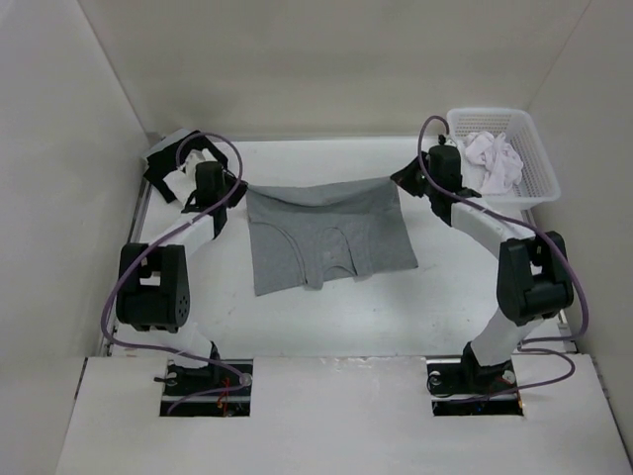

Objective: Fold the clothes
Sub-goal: Fold the tank top

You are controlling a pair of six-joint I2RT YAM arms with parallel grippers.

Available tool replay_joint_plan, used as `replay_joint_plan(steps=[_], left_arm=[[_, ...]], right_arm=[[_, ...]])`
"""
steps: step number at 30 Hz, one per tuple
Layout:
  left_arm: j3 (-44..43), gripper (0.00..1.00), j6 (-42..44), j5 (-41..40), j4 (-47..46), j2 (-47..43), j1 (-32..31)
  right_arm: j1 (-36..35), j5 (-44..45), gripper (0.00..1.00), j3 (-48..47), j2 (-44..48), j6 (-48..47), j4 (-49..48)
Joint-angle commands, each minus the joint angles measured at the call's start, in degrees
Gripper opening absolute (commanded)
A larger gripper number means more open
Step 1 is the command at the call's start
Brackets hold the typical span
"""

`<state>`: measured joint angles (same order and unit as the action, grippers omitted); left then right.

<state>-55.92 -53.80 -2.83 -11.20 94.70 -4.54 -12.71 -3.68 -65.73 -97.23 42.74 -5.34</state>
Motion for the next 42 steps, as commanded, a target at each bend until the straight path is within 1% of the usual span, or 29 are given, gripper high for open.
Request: replay_joint_plan(steps=[1,6,8,11,14,19,24,29,31,35,40,42], left_arm=[[0.1,0.0,-0.5,0.9,-7.0,-5.5,-0.2],[14.0,0.0,-2.1,0.0,-10.4,-16.2,-0.8],[20.3,0.0,-2.9,0.0,-10.5,-22.8,-0.8],[27.9,0.0,-3.6,1.6,-8.8,-32.5,-0.5],[32.4,0.0,-4.4,3.6,-4.5,-41.5,0.7],[35.8,0.0,-3.7,8.1,4.0,-53.3,2.6],[39.6,0.0,-2.0,9.8,11.1,-59.6,1.2],[45.4,0.0,-2.8,8.6,15.9,-66.1,-2.3],[46.9,0.0,-2.7,8.0,17.5,-67.8,-2.7],[49.0,0.0,-2.4,7.8,18.3,-68.1,-2.3],[49.5,0.01,-1.8,7.1,18.7,-66.7,-0.8],[48.5,0.01,-0.8,6.4,20.0,-66.5,0.9]], right_arm=[[0.4,-4.6,0.01,-1.3,3.3,0.7,-4.9],[1.5,-3.9,0.01,14.1,11.8,2.4,-9.2],[3.0,-3.7,0.01,20.0,15.1,3.7,-11.4],[5.6,-5.2,0.01,26.3,19.5,5.8,-13.0],[7.4,-5.6,0.01,31.5,24.5,6.8,-13.9],[12.4,-6.6,0.01,37.5,29.8,7.5,-13.5],[14.8,-7.9,0.01,40.8,30.0,7.8,-13.0],[14.9,-7.5,0.01,43.9,30.3,8.5,-13.9],[15.0,-7.0,0.01,45.0,31.2,8.8,-13.6],[14.8,-5.8,0.01,47.5,34.2,9.2,-12.4],[12.2,-3.7,0.02,50.6,37.5,9.7,-8.0],[11.5,-3.4,0.02,51.1,38.6,9.3,-5.3]])
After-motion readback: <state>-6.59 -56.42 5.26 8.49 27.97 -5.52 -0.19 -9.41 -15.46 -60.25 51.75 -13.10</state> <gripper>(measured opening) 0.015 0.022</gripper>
